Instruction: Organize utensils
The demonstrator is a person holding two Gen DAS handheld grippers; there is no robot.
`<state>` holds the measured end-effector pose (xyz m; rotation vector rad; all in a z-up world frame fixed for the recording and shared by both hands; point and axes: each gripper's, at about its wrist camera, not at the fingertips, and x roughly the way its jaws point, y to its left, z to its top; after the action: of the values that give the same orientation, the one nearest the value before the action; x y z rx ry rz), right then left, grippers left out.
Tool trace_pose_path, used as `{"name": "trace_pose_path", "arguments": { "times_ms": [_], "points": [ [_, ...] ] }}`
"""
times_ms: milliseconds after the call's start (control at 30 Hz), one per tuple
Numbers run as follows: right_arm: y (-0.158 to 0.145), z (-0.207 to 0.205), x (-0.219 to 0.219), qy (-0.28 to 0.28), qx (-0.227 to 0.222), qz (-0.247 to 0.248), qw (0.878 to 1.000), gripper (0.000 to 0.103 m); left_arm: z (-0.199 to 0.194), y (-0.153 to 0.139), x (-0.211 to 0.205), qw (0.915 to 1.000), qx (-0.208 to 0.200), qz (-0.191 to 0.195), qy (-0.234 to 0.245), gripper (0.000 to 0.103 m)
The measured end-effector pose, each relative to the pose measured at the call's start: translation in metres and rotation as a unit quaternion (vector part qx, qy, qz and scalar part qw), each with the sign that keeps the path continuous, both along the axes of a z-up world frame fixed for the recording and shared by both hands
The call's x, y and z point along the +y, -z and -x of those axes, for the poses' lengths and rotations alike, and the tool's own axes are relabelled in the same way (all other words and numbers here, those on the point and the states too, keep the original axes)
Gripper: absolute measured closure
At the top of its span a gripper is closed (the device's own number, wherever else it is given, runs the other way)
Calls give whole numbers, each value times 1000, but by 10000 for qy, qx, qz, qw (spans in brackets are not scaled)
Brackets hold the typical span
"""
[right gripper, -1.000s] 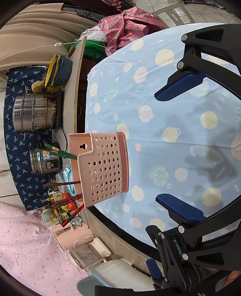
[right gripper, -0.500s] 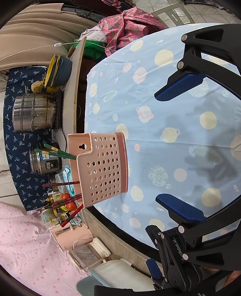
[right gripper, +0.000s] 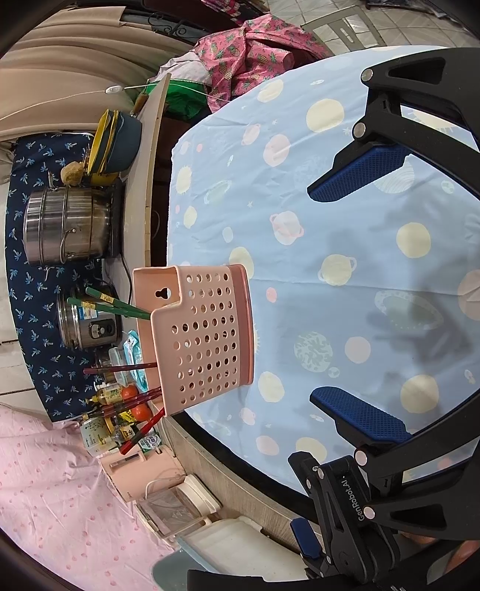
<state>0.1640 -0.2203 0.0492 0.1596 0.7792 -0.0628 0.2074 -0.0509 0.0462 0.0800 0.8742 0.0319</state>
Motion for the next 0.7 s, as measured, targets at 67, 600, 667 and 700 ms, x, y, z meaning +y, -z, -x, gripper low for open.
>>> {"name": "trace_pose_path", "arguments": {
  "times_ms": [67, 600, 667, 700],
  "points": [
    [0, -1, -1, -2, 6, 2, 10000, 6, 0, 0, 0, 10000, -8, -13, 23, 7],
    [-1, -1, -3, 13, 9, 5, 10000, 6, 0, -1, -2, 10000, -8, -42, 1, 7],
    [0, -1, -5, 16, 23, 6, 10000, 6, -1, -1, -2, 10000, -3, -51, -1, 7],
    [0, -1, -5, 20, 24, 5, 10000, 6, -1, -1, -2, 10000, -1, -50, 0, 7]
  ]
}}
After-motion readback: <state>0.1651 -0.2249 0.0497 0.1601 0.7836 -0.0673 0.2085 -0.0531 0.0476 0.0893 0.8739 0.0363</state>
